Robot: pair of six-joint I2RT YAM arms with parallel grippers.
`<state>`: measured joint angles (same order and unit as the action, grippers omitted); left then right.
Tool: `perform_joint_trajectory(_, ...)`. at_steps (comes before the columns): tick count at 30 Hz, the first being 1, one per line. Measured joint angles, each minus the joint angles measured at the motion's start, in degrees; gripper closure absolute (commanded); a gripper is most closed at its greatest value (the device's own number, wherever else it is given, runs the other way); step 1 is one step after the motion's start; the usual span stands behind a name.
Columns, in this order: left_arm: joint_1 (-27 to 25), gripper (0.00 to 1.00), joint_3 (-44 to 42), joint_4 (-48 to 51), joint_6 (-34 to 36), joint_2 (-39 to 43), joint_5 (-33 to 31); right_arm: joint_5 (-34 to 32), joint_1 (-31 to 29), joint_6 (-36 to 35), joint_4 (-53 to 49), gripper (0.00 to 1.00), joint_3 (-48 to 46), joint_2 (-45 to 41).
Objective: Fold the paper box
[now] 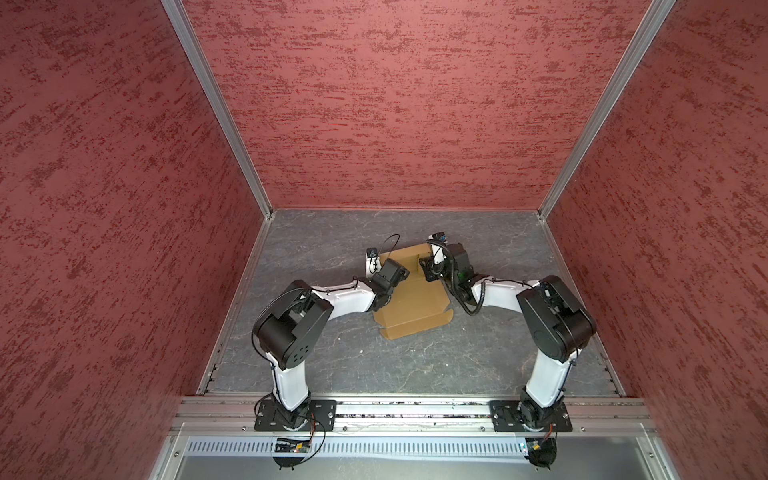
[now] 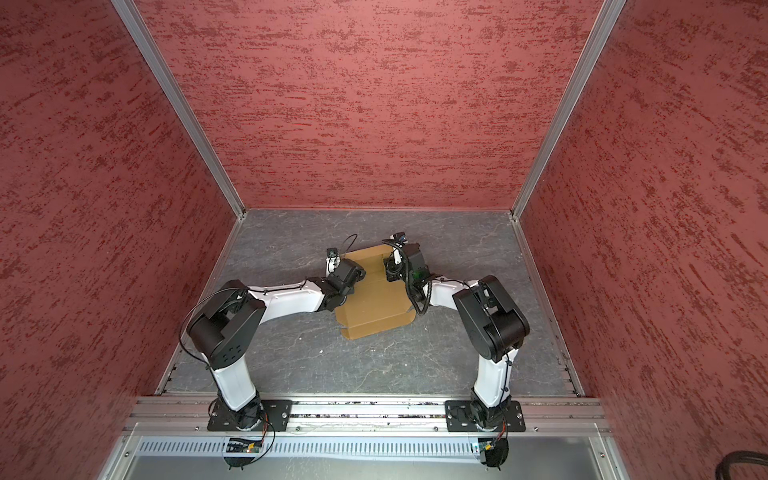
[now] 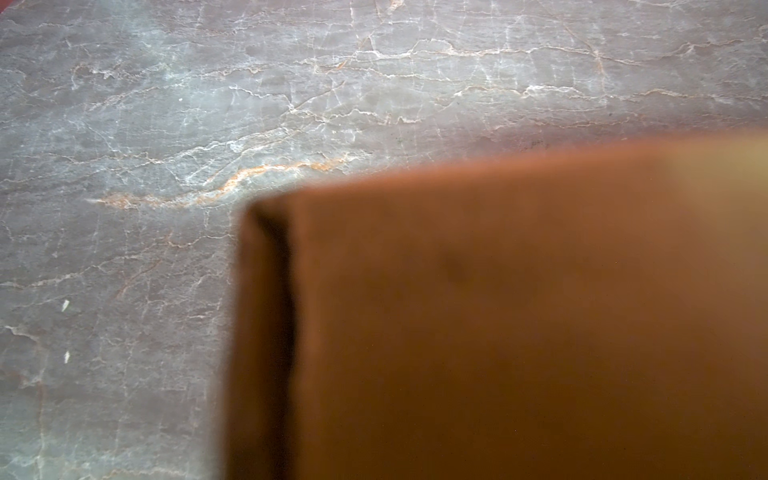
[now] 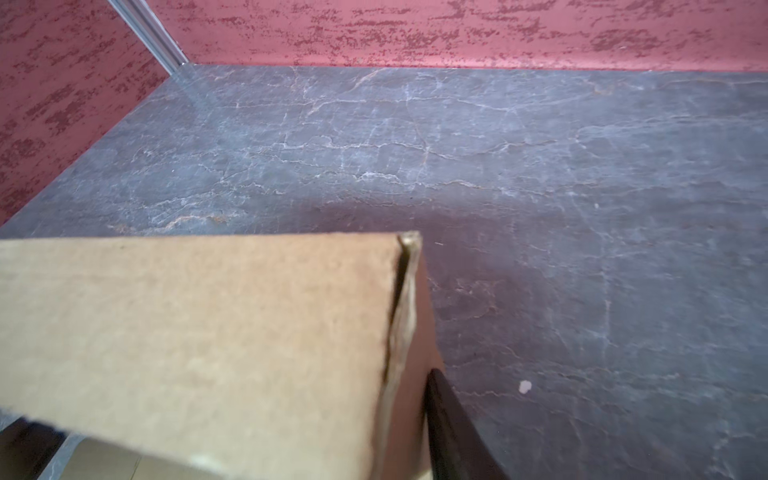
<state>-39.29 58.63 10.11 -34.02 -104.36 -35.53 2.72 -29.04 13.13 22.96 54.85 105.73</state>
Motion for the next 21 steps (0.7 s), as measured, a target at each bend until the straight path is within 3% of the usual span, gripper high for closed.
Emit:
perform_joint_trajectory(10, -0.2, 1.0, 0.6, 0.7, 0.0, 0.0, 1.1, -4.7, -1.0, 1.0, 3.0, 0.66, -0.3, 1.1)
perform_joint_trajectory(21, 0.3, 1.0, 1.3, 1.5, 0.2, 0.0, 3.1, -8.1, -1.2, 0.8, 6.0, 0.79, -0.4, 2.6)
